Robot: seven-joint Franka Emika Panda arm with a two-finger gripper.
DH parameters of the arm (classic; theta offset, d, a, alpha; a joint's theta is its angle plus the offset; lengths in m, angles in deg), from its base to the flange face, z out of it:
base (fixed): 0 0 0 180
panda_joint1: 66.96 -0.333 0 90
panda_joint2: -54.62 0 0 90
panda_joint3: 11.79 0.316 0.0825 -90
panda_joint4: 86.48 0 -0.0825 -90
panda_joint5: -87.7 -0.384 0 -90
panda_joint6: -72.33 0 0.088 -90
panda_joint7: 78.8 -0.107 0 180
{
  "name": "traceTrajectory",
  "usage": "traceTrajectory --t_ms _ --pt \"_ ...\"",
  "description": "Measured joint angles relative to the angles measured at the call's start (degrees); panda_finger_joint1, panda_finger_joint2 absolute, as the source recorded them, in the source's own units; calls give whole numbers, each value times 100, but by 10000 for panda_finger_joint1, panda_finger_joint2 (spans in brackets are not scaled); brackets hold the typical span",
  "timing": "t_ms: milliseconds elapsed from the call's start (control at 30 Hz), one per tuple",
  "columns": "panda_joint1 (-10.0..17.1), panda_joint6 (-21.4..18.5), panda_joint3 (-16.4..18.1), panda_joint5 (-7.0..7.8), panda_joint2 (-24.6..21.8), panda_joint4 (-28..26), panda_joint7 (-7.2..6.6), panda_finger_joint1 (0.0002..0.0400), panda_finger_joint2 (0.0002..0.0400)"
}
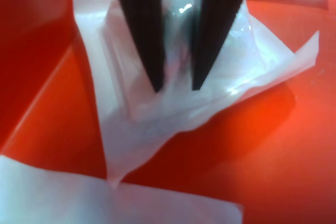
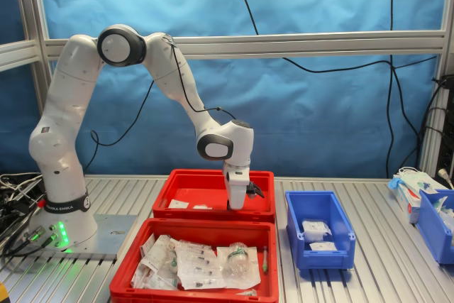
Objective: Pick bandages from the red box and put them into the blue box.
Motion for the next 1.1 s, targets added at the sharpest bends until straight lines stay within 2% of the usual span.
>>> traceTrajectory --t_ms 733,1100 --pt "0 -2 60 0 -37 1 0 45 45" --pt "0 -9 149 0 -256 28 0 45 45"
